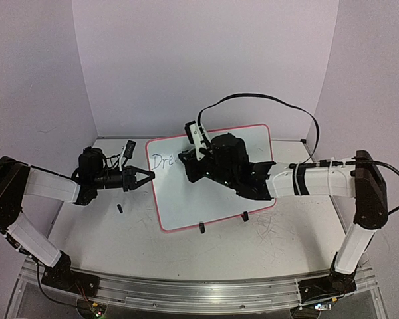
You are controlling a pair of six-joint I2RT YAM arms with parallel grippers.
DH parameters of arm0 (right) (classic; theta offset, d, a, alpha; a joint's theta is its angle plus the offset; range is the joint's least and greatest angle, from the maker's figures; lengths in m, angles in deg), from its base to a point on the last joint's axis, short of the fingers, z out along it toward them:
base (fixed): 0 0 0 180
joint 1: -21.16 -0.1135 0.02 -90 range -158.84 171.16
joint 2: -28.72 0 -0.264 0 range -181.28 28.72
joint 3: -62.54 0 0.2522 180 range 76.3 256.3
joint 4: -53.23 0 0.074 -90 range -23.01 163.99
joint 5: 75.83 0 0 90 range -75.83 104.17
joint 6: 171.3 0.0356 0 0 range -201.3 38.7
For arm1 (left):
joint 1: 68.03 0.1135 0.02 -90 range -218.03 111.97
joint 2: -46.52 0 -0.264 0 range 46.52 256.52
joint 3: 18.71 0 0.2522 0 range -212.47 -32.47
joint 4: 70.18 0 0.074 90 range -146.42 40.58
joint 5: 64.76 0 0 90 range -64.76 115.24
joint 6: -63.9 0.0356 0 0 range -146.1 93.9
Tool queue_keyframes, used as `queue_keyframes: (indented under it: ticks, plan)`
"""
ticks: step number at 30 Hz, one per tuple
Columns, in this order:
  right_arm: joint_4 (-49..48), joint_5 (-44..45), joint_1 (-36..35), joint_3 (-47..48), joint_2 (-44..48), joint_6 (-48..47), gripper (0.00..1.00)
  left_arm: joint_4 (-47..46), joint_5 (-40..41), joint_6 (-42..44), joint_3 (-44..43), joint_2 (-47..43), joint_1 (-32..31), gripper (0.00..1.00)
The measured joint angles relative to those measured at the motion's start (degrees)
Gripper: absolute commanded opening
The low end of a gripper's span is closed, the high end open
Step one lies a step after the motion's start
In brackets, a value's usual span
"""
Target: Write a sentence on the whiteboard
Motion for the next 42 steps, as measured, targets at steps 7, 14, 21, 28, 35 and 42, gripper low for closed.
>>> queue_keyframes:
  ticks: [7, 14, 21, 28, 35, 42]
  plan:
    - [-1.12, -4.90, 2.19, -1.30, 3.34, 0.15, 0.00, 0.01, -0.03, 0.02, -0.10, 0.00, -0.02, 0.00]
    - [-1.14, -5.53, 3.23, -1.26, 2.51, 0.11, 0.00, 0.03, -0.05, 0.02, -0.10, 0.00, -0.02, 0.00]
    - [-1.17, -5.26, 3.21, -1.26, 0.80, 0.14, 0.00, 0.03, -0.03, 0.02, -0.10, 0.00, 0.00, 0.00]
    - [-1.80, -3.74, 3.20, -1.26, 0.80, 0.20, 0.00, 0.03, -0.05, 0.02, -0.10, 0.00, 0.00, 0.00]
    - [-2.35, -3.34, 3.08, -0.43, 0.13, 0.20, 0.00, 0.04, 0.00, 0.02, -0.10, 0.00, 0.00, 0.00]
    - [-2.98, -3.59, 2.73, 0.47, -0.83, 0.18, 0.00, 0.08, 0.02, 0.02, -0.10, 0.00, 0.00, 0.00]
